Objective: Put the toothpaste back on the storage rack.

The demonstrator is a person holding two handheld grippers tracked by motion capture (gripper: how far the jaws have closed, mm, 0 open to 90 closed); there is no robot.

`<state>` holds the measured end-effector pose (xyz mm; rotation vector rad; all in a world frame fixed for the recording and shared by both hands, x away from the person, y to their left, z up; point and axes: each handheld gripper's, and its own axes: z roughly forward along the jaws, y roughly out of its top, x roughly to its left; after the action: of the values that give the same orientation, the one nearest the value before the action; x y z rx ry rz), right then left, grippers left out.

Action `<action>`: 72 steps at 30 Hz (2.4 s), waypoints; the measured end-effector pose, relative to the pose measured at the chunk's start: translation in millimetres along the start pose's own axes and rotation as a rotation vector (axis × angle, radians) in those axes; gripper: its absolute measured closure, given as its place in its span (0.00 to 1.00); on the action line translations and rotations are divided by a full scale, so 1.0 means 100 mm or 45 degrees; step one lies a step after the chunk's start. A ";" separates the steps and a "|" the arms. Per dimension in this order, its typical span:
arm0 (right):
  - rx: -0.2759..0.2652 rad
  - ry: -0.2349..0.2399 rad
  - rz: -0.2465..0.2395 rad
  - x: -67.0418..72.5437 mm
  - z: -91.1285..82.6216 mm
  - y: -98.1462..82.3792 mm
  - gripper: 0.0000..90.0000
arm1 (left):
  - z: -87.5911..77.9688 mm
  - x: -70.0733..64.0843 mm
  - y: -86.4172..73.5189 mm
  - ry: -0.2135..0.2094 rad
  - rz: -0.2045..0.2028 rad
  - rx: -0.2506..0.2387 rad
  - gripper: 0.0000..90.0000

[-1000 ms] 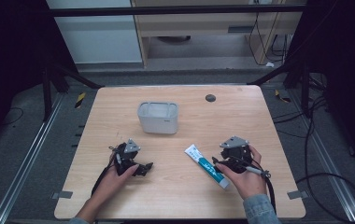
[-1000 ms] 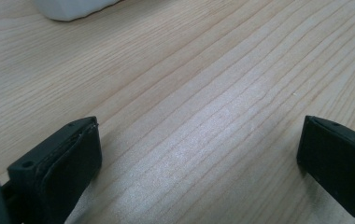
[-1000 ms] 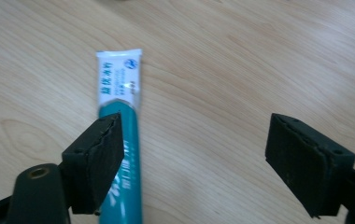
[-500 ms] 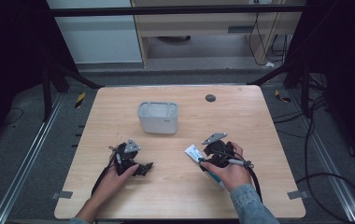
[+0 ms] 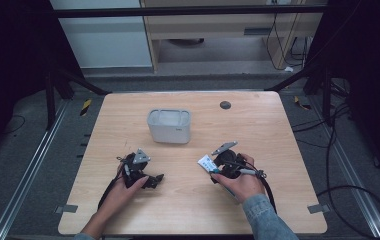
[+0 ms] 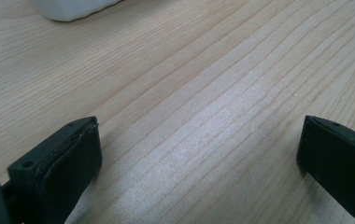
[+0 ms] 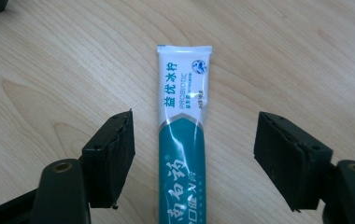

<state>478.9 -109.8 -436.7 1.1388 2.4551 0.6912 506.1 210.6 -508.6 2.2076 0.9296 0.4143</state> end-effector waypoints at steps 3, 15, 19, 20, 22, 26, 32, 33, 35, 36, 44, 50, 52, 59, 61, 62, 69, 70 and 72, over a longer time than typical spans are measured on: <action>0.028 0.026 0.024 -0.02 0.02 -0.01 0.28 | 0.00 0.00 0.00 0.000 0.000 0.000 0.00; 0.065 0.058 0.028 0.02 0.12 -0.03 0.32 | 0.00 0.00 0.00 0.000 0.001 0.000 0.00; 0.096 0.071 0.025 0.04 0.19 -0.04 0.31 | 0.00 0.00 0.00 0.000 0.001 0.000 0.00; 0.096 0.071 0.025 0.04 0.19 -0.04 0.31 | 0.00 0.00 0.00 0.000 0.001 0.000 0.00; 0.102 0.075 0.027 0.03 0.21 -0.04 0.30 | 0.00 0.00 0.00 0.000 0.001 0.000 0.00; 0.120 0.091 0.039 0.03 0.24 -0.03 0.30 | 0.00 0.00 0.00 0.000 0.001 0.000 0.00; 0.140 0.100 0.060 0.02 0.29 -0.04 0.32 | 0.00 0.00 0.00 0.000 0.001 0.001 0.00; 0.144 0.104 0.066 0.02 0.30 -0.04 0.33 | 0.00 0.00 0.00 0.000 0.001 0.001 0.00; 0.162 0.106 0.064 0.02 0.32 -0.05 0.35 | 0.00 0.00 0.00 0.000 0.001 0.001 0.00; 0.168 0.105 0.072 0.02 0.33 -0.05 0.35 | 0.00 0.00 0.00 0.000 0.002 0.001 0.00; 0.191 0.110 0.091 -0.01 0.37 -0.07 0.41 | 0.00 0.00 0.00 0.000 0.002 0.001 0.00; 0.201 0.120 0.102 -0.03 0.40 -0.08 0.45 | 0.00 0.00 0.00 0.000 0.002 0.001 0.00; 0.209 0.125 0.114 -0.04 0.41 -0.09 0.48 | 0.00 0.00 0.00 0.000 0.001 0.001 0.00; 0.216 0.127 0.120 -0.04 0.41 -0.09 0.51 | 0.00 0.00 0.00 0.000 0.002 0.001 0.00; 0.219 0.125 0.123 -0.04 0.41 -0.09 0.51 | 0.00 0.00 0.00 0.000 0.002 0.001 0.00; 0.218 0.123 0.122 -0.04 0.41 -0.09 0.51 | 0.00 0.00 0.00 0.000 0.002 0.001 0.00; 0.218 0.128 0.141 -0.04 0.44 -0.04 0.51 | 0.00 0.00 0.00 0.000 0.002 0.001 0.00; 0.213 0.137 0.136 -0.05 0.44 -0.02 0.52 | 0.00 0.00 0.00 0.000 0.002 0.001 0.00; 0.215 0.136 0.133 -0.06 0.46 0.02 0.52 | 0.00 0.00 0.00 0.000 0.002 0.001 0.00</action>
<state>506.4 -100.8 -473.0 1.3333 2.6002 0.5969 506.5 210.6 -508.5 2.2089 0.9284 0.4147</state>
